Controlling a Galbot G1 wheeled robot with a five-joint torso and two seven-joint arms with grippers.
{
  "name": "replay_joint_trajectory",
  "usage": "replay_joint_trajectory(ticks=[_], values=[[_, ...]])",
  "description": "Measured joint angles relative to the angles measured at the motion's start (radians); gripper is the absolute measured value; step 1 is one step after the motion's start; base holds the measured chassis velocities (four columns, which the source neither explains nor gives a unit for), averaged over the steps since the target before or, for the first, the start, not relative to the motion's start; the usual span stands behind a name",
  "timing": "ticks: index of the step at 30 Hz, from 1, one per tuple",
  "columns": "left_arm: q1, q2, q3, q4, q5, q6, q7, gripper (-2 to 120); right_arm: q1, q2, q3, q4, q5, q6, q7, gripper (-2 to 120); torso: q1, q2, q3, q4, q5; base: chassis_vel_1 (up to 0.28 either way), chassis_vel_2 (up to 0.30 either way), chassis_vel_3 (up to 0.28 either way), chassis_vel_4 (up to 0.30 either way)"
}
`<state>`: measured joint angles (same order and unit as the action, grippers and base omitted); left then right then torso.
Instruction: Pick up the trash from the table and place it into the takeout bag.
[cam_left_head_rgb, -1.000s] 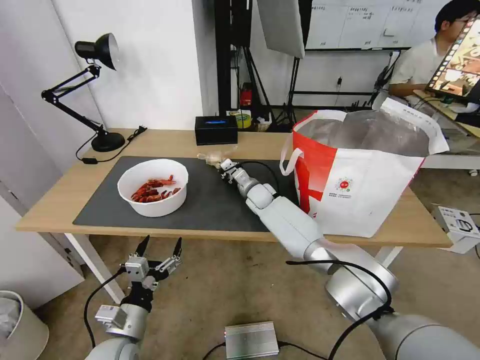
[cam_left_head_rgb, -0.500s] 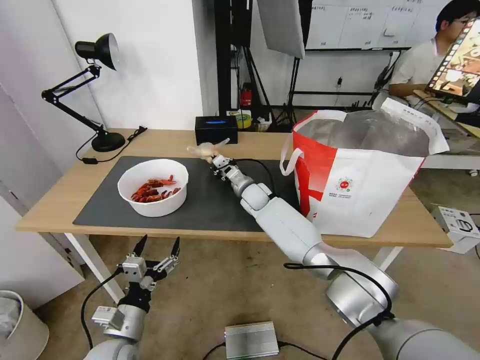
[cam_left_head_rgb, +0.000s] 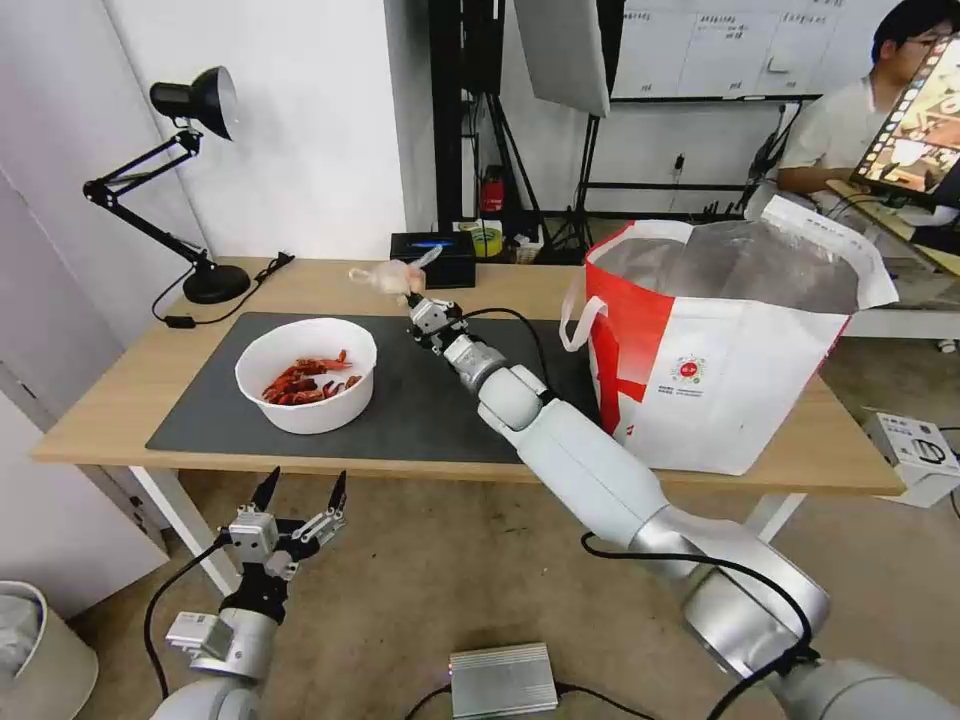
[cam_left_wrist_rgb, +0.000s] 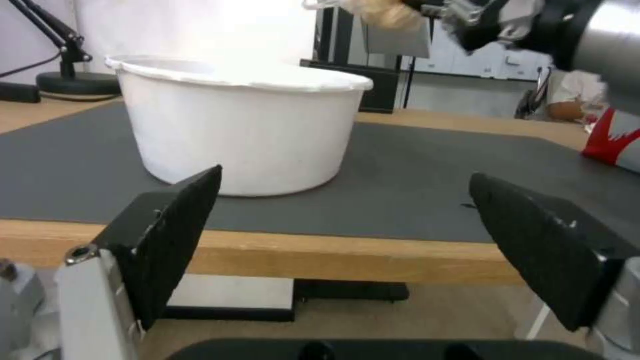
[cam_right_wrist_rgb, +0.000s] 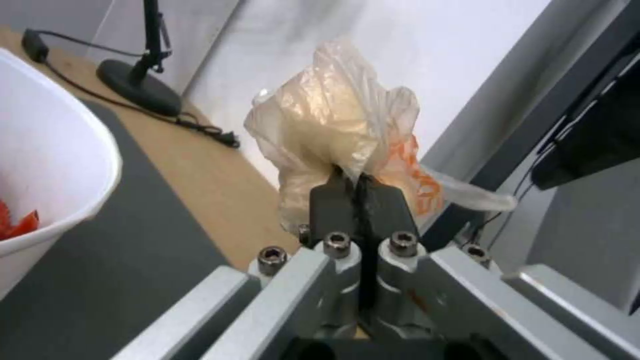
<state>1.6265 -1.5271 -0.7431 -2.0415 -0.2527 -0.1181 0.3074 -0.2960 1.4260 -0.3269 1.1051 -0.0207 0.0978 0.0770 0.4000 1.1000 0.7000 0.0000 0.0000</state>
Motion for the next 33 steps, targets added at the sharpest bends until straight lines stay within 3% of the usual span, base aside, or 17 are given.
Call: replay_joint_trajectory(ticks=[15, 26, 33], values=[[0.01, 0.013, -0.019, 0.0, -0.007, 0.002, -0.001, 100, -0.187, -0.22, 0.025, 0.376, 0.053, -0.068, 0.038, 0, 0.0, 0.0, 0.0, 0.0, 0.0001, 0.0, 0.0, 0.0, 0.0], [0.003, -0.005, 0.012, 0.005, 0.026, 0.003, -0.001, 100, -0.516, -0.419, 0.176, 0.663, 0.01, -0.003, 0.031, 0, 0.0, 0.0, 0.0, -0.0002, -0.0001, 0.0, 0.0, 0.0, 0.0], [-0.002, -0.02, 0.044, 0.006, 0.054, 0.003, -0.002, 100, -0.7, -0.462, 0.315, 0.795, 0.003, 0.036, 0.018, 0, 0.0, 0.0, 0.0, -0.0001, 0.0002, 0.0, 0.0, 0.0, 0.0]])
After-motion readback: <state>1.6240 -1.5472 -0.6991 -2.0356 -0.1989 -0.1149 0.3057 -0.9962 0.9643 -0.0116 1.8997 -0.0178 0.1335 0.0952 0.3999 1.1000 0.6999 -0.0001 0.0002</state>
